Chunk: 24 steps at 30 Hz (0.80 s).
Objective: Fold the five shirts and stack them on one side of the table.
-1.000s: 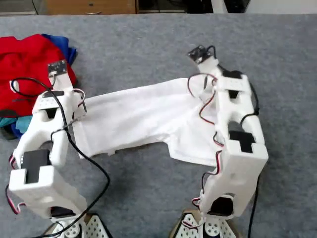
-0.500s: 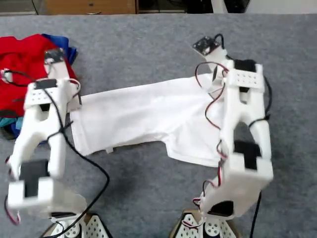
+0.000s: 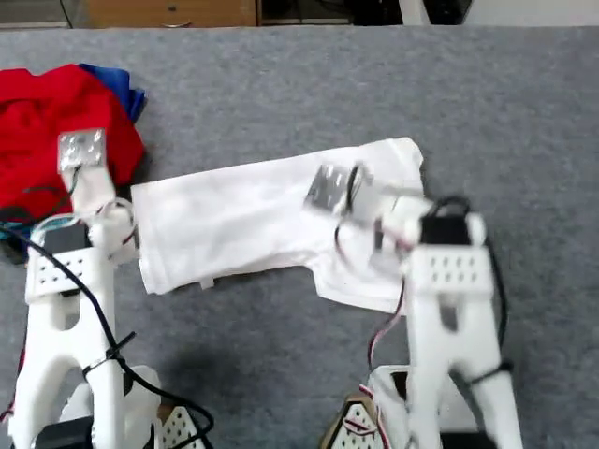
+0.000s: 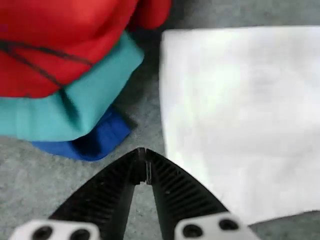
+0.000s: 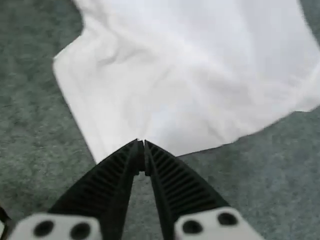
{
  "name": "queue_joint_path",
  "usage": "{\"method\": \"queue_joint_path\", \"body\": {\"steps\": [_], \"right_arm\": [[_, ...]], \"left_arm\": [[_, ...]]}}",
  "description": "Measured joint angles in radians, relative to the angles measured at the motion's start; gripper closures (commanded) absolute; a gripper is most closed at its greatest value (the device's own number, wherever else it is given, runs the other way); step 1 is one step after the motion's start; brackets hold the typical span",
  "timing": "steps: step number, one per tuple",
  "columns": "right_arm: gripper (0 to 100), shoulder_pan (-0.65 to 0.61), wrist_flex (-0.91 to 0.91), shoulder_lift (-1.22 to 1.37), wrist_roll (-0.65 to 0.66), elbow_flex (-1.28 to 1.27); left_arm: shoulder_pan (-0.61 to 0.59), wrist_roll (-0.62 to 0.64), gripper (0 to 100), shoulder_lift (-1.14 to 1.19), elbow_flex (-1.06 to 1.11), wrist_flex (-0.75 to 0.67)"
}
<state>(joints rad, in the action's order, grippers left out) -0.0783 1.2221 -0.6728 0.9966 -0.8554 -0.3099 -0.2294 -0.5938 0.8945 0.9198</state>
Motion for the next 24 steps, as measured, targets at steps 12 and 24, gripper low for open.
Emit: {"method": "queue_joint_path", "body": {"steps": [12,24], "right_arm": [[83.9,-0.080,-0.094,-0.046,0.002,-0.265],[84.2,-0.164,-0.203,0.164,-0.006,-0.273]], "left_arm": [[-0.037,-0.032,98,0.054,0.238,-0.273],[-0.037,-0.032,98,0.063,0.239,-0.310]]}}
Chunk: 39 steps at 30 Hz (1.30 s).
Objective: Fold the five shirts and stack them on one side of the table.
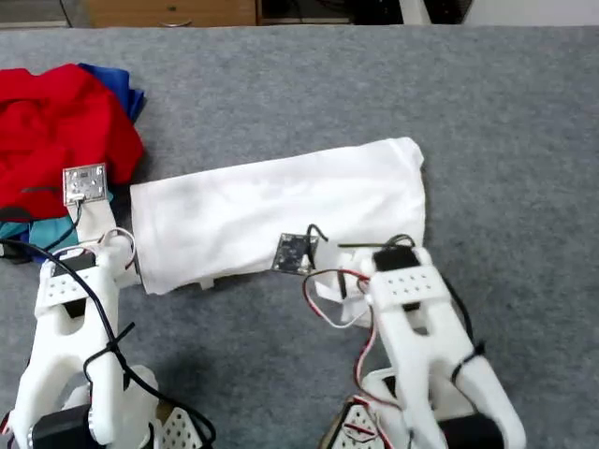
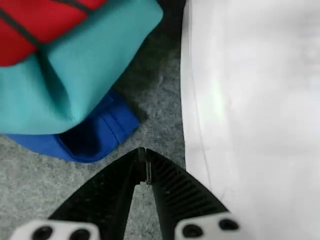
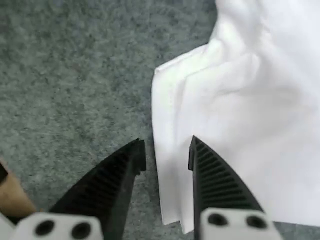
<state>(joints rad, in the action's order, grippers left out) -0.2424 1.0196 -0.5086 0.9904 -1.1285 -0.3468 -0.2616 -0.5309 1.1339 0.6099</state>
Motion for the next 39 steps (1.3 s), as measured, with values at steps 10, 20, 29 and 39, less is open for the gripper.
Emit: {"method": "queue_joint_path", "body": {"steps": [10,20,29,39], "right_arm": [[87.6,0.002,-0.078,0.129,-0.006,0.018],[99.7,0.005,-0.107,0.140,-0.006,0.029],[99.7,0.040,0.097,0.155,-0.006,0.250],[99.7,0.041,0.361,0.617,-0.003,1.008]], "left_arm": [[0.000,-0.012,98,0.000,0.008,0.000],[0.000,-0.034,98,0.000,0.008,0.000],[0.000,-0.034,98,0.000,0.008,0.000],[0.000,-0.034,98,0.000,0.008,0.000]]}}
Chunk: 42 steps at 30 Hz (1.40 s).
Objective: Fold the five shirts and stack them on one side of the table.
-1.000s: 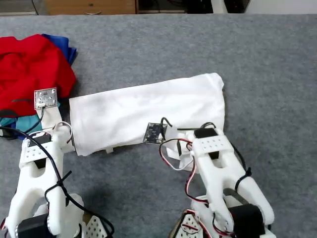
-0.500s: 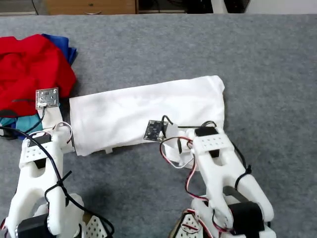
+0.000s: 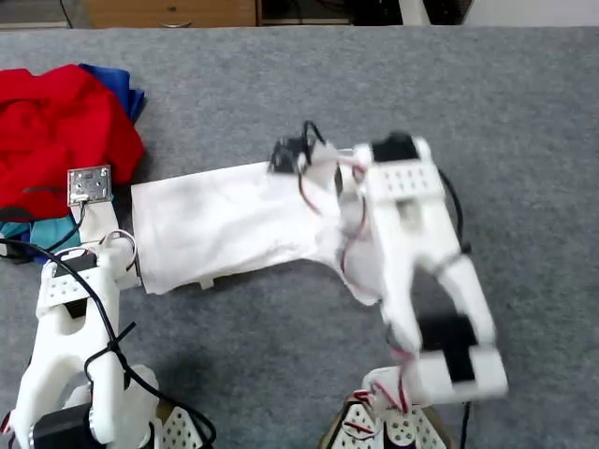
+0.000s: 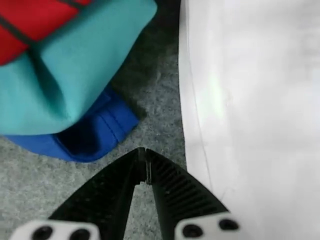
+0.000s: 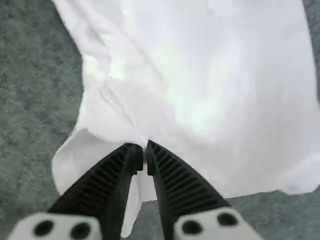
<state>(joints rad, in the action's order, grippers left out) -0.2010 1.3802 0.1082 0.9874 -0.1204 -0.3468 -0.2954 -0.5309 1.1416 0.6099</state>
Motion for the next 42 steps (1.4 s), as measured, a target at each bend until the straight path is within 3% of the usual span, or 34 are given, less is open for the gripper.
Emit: {"method": "queue_joint_path", "body": {"steps": [6,11,16,20,24,30,36,42], "right_arm": [[99.5,0.006,0.175,0.459,0.083,0.577],[80.8,0.029,0.324,0.824,0.141,1.068],[74.6,0.068,0.385,1.053,0.101,1.471],[81.3,0.103,0.387,1.054,0.046,1.648],[99.8,0.133,0.387,0.990,-0.074,1.688],[99.6,0.166,0.388,0.761,-0.149,1.514],[99.5,0.141,0.364,0.358,-0.160,0.835],[99.5,0.043,0.014,0.015,-0.183,0.094]], "left_arm": [[0.000,0.000,98,0.000,0.000,0.000],[0.000,-0.009,98,0.000,0.000,0.000],[0.000,-0.031,98,0.000,0.000,0.000],[0.000,-0.031,98,0.000,0.000,0.000],[0.000,-0.031,98,0.000,0.000,0.000],[0.000,-0.031,98,0.000,0.000,0.000],[0.000,-0.031,98,0.000,0.000,0.000],[0.000,-0.031,98,0.000,0.000,0.000]]}}
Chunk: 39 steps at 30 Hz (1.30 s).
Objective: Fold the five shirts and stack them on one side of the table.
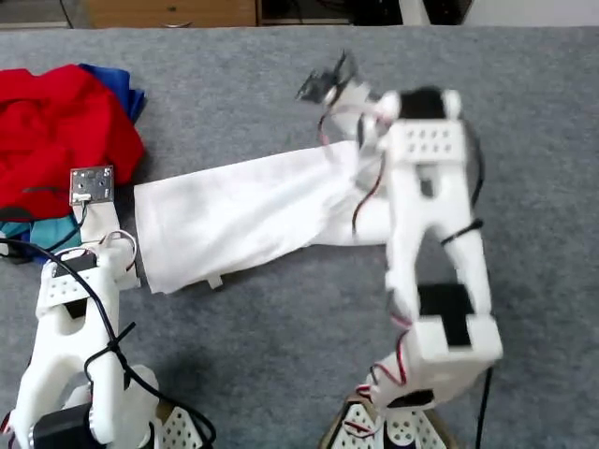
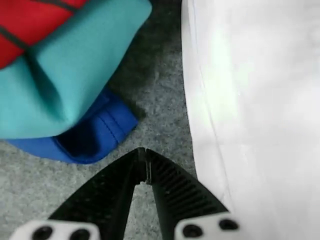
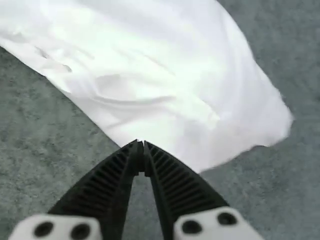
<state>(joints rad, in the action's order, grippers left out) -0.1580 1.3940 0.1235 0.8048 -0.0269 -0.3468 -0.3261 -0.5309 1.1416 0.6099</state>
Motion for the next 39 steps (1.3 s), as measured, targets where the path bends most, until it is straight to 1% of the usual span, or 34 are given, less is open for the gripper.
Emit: {"method": "queue_joint_path", "body": {"steps": [2,6,9,13,16,21,25,27,30,34,39], "right_arm": [[99.5,-0.037,-0.061,-0.008,-0.029,-0.115],[99.5,-0.064,-0.140,0.025,-0.057,-0.144],[99.5,-0.068,-0.163,0.141,-0.074,-0.112],[99.5,-0.068,-0.169,0.328,-0.087,0.008],[99.5,-0.072,-0.141,0.433,-0.087,0.112],[99.5,-0.072,0.005,0.431,-0.087,0.230],[99.4,-0.026,0.086,0.293,-0.087,0.273],[99.4,0.009,0.095,0.219,-0.087,0.276],[99.5,0.072,0.097,0.198,-0.077,0.276],[99.5,0.135,0.057,0.282,-0.071,0.282],[99.5,0.153,-0.021,0.483,-0.071,0.285]], "left_arm": [[0.000,0.000,98,0.000,0.000,0.000],[0.000,0.000,98,0.000,0.000,0.000],[0.000,0.000,98,0.000,0.000,0.000],[0.000,0.000,98,0.000,0.000,0.000],[0.000,0.000,98,0.000,0.000,0.000],[0.002,0.000,98,0.000,0.000,0.000],[0.002,0.000,98,0.000,0.000,0.000],[0.002,0.000,98,0.000,0.000,0.000],[0.002,0.000,98,0.000,0.000,0.000],[0.002,0.000,98,0.000,0.000,0.000],[0.002,0.000,98,0.000,0.000,0.000]]}}
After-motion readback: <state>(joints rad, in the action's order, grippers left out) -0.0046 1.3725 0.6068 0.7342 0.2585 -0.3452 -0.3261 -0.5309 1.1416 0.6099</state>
